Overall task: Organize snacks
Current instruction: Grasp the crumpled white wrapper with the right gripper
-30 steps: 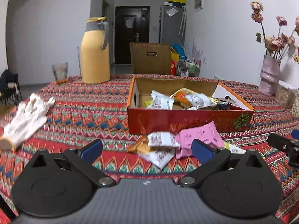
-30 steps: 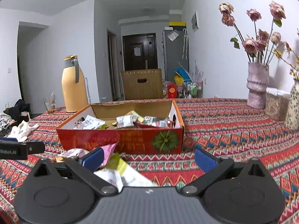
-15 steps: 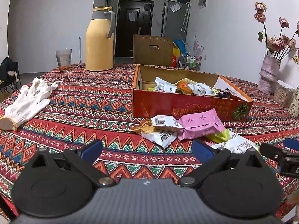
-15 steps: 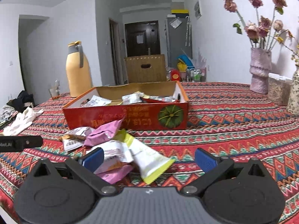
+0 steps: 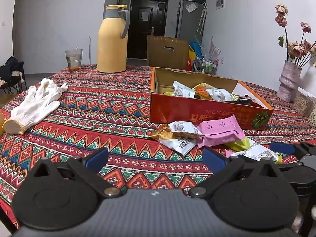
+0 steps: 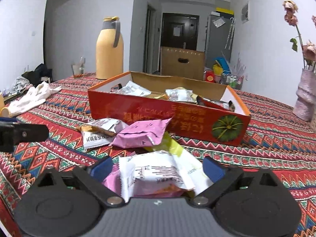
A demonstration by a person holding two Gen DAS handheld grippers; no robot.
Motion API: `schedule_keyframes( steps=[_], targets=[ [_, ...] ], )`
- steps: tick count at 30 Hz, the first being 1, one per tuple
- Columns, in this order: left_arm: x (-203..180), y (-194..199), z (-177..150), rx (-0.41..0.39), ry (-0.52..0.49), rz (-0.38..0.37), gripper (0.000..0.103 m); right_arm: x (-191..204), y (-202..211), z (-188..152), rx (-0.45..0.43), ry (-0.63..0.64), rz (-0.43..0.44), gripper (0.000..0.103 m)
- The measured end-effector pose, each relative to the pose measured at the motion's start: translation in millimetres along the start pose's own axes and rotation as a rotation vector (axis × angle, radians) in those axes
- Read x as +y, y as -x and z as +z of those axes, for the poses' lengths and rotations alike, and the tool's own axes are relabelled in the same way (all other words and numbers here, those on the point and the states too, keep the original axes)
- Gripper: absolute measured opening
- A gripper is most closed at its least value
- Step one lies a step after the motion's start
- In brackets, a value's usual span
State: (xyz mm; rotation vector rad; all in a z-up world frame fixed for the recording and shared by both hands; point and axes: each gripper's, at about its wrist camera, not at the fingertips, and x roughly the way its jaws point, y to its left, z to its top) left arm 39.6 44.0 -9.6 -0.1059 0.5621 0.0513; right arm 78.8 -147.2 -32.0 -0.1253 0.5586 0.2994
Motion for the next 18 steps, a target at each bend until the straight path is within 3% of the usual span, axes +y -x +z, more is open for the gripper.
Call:
schedule_keyframes(
  steps=[2, 9, 18],
  targets=[
    [0.5, -0.7, -0.1, 0.002, 0.001, -0.003, 0.103, -0.9, -0.8, -1.0, 0.006, -0.005, 0.016, 0.072],
    [-2.6, -4.6, -1.4, 0.016, -0.005, -0.012, 0.103, -5.6, -0.4, -4.8, 0.007, -0.018, 0.052, 0.049],
    [-12.3, -11.0, -2.2, 0.049, -0.008, -0.033, 0.103, -20.9, 25.5, -5.6, -0.101, -0.117, 0.039, 0.045]
  ],
)
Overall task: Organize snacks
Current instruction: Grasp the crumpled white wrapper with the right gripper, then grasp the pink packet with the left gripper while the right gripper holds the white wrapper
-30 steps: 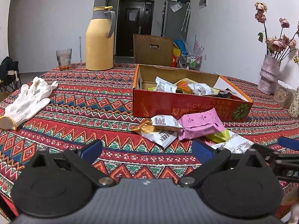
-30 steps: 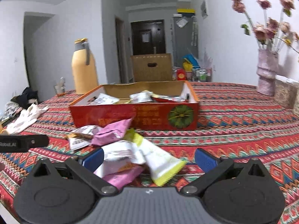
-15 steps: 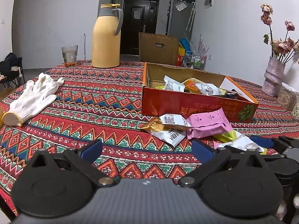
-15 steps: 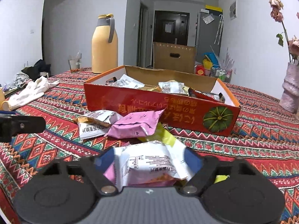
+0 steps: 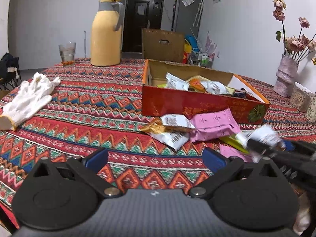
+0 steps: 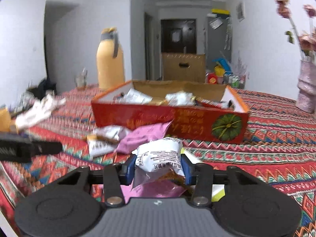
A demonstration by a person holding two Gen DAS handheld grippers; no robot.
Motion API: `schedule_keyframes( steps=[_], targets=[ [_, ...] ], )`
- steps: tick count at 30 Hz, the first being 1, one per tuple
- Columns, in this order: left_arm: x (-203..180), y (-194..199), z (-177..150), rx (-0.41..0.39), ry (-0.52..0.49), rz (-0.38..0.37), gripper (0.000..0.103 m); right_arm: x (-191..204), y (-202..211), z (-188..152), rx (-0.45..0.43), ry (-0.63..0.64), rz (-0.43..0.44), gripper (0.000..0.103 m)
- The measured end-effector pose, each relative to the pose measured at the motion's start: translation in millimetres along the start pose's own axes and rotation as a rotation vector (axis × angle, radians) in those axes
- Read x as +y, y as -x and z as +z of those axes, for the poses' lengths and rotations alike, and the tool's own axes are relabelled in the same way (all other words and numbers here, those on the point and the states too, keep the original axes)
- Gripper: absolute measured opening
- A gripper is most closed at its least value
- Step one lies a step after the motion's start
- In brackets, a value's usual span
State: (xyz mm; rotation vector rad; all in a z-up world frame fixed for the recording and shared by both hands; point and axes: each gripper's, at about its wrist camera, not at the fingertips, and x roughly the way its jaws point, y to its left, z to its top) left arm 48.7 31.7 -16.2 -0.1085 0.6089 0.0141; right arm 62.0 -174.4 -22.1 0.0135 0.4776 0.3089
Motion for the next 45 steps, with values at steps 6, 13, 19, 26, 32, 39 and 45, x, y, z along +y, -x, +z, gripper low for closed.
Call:
schedule_keyframes(
  steps=[6, 13, 19, 26, 32, 39, 45],
  targets=[
    [-24.5, -11.2, 0.7, 0.035, -0.047, -0.058, 0.103, -25.6, 33.3, 1.8, -0.089, -0.055, -0.068, 0.045],
    [-66.3, -30.6, 7.0, 0.097, -0.132, -0.153, 0.103, -57.3, 61.0, -5.6, -0.126, -0.112, -0.134, 0.046],
    [-98.5, -50.7, 11.0, 0.204, -0.181, -0.212, 0.103, -75.3, 67.3, -13.5, -0.115, -0.147, -0.161, 0.046],
    [-119.8, -69.0, 5.2, 0.299, -0.237, -0.201, 0.103, -87.3, 66.3, -20.7, -0.104, -0.177, -0.151, 0.046],
    [-124.1, -79.3, 0.1, 0.338, -0.253, -0.141, 0.103, -91.3, 61.7, -25.1, -0.091, -0.192, -0.129, 0.046],
    [-129.6, -78.8, -2.1, 0.326, -0.263, -0.114, 0.099, -92.4, 57.2, -29.5, -0.077, -0.206, -0.11, 0.046],
    [-132.2, -70.4, -0.8, 0.304, -0.284, -0.135, 0.075, -93.0, 56.0, -31.4, -0.071, -0.212, -0.108, 0.046]
  ],
)
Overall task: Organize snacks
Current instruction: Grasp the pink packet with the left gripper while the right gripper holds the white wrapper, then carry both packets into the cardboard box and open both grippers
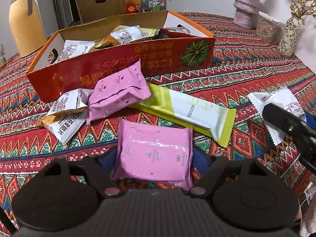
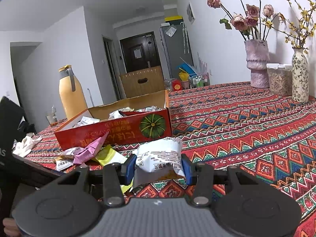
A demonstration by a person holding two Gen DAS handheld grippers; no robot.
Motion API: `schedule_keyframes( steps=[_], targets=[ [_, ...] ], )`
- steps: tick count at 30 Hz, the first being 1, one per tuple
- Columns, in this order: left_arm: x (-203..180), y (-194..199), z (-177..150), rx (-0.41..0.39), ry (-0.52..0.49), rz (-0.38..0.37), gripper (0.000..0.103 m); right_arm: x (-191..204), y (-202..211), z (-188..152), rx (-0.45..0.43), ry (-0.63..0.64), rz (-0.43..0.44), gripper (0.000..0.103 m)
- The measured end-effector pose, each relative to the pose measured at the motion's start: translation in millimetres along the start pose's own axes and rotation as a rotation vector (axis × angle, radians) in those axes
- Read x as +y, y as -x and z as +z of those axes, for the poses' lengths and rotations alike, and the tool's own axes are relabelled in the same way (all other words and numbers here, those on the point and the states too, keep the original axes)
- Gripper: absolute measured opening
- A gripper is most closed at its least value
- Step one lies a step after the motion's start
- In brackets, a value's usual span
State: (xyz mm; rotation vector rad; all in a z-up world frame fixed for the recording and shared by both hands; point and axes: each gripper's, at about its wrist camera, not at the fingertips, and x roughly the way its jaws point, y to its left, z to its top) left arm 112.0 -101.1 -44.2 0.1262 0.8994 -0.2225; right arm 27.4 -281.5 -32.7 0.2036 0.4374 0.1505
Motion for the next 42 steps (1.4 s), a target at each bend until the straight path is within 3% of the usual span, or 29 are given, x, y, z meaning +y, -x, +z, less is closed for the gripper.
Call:
schedule_keyframes(
  steps=[10, 18, 28, 42],
  targets=[
    [2.0, 12.6, -6.5, -0.051, 0.003, -0.015, 0.067, 3.3, -2.1, 0.5, 0.006, 0.007, 0.003, 0.046],
    [7.7, 45.3, -7.1, -0.178, -0.001, -0.02, 0.066, 10.8, -6.1, 8.5, -0.009, 0.026, 0.007, 0.046],
    [30.1, 71.4, 26.1, -0.321, 0.08, 0.027, 0.066, 29.3, -22.1, 43.9, -0.09, 0.06, 0.028, 0.046],
    [69.4, 68.7, 91.1, -0.432, 0.155, 0.095, 0.067, 51.3, -82.5, 107.7, -0.166, 0.087, 0.023, 0.046]
  ],
)
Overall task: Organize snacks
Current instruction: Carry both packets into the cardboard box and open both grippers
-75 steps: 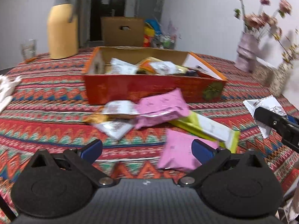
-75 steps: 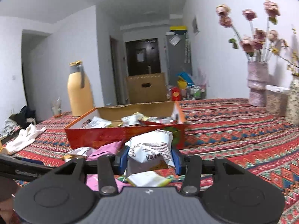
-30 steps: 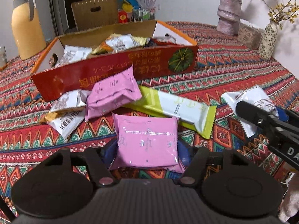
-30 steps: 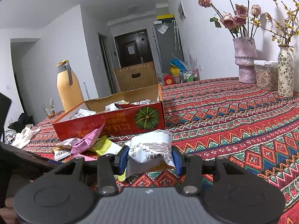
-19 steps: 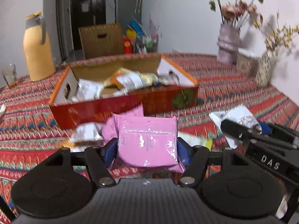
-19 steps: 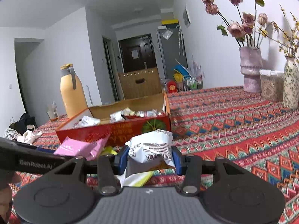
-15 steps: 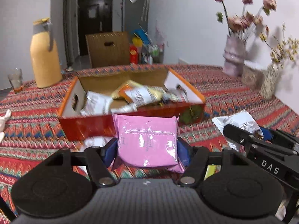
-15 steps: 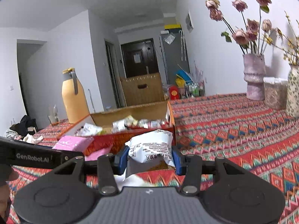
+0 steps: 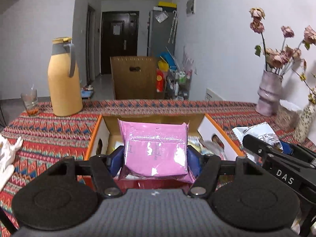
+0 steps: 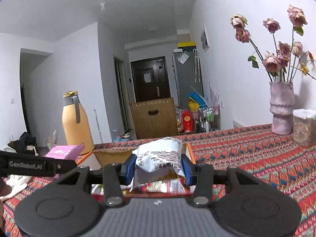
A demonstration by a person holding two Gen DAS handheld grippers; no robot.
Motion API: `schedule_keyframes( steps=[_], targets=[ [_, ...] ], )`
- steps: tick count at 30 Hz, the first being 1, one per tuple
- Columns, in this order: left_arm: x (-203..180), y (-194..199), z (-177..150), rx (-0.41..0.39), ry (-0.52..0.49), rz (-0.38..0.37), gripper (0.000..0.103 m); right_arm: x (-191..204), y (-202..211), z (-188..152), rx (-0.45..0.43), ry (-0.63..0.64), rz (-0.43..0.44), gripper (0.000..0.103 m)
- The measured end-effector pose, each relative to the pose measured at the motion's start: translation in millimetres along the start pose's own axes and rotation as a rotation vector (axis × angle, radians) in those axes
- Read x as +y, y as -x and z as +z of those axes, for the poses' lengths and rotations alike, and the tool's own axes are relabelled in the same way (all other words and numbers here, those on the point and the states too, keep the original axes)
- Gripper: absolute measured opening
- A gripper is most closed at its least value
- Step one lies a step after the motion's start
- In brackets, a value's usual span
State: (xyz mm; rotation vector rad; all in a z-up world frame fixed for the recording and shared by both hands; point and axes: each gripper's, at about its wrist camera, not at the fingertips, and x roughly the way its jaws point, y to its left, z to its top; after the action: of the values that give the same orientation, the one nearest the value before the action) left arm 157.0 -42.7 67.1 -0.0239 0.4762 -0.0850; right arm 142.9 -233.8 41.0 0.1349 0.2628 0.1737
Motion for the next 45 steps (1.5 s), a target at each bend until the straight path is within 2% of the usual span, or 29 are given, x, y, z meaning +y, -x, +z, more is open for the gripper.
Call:
schedule_keyframes(
  steps=[4, 9, 17, 20, 28, 30, 32, 34, 35, 36, 38, 45],
  targets=[
    [2.2, -14.3, 10.3, -0.022, 0.014, 0.018, 0.067, 2.1, -25.0, 9.8, 0.005, -0.001, -0.016, 0.046],
    [9.0, -38.7, 17.8, -0.013, 0.029, 0.048, 0.067, 2.3, -59.5, 13.8, 0.036, 0.003, -0.032, 0.046],
    [21.1, -82.3, 8.5, 0.011, 0.063, 0.1, 0.067, 0.7, -104.1, -1.9, 0.092, -0.029, -0.041, 0.046],
    [25.1, -95.2, -0.2, 0.016, 0.067, 0.116, 0.067, -0.8, -113.1, -12.3, 0.105, -0.03, -0.049, 0.046],
    [34.4, -109.3, -14.5, 0.039, 0.075, 0.097, 0.067, 4.0, -121.7, -22.7, 0.14, -0.007, -0.032, 0.047],
    [37.3, -108.7, -15.2, 0.039, 0.086, 0.091, 0.071, 5.1, -121.2, -23.7, 0.144, -0.003, -0.031, 0.048],
    [38.7, -106.6, -16.4, 0.024, 0.099, 0.095, 0.078, 5.9, -120.9, -25.7, 0.152, 0.002, -0.043, 0.052],
    [39.4, -104.0, -16.3, 0.013, 0.107, 0.095, 0.085, 5.2, -119.4, -25.8, 0.152, -0.003, -0.053, 0.062],
    [39.8, -102.4, -16.0, 0.007, 0.115, 0.1, 0.096, 4.0, -117.5, -24.9, 0.146, -0.013, -0.053, 0.067],
    [39.9, -99.9, -16.3, -0.004, 0.123, 0.114, 0.103, 2.7, -115.0, -24.3, 0.138, -0.022, -0.054, 0.084],
    [41.6, -96.1, -15.5, -0.018, 0.14, 0.14, 0.103, 0.0, -109.0, -23.9, 0.113, -0.034, -0.064, 0.103],
    [44.4, -88.6, -13.3, -0.028, 0.162, 0.13, 0.103, 0.2, -97.1, -21.7, 0.084, -0.037, -0.069, 0.103]
  ],
)
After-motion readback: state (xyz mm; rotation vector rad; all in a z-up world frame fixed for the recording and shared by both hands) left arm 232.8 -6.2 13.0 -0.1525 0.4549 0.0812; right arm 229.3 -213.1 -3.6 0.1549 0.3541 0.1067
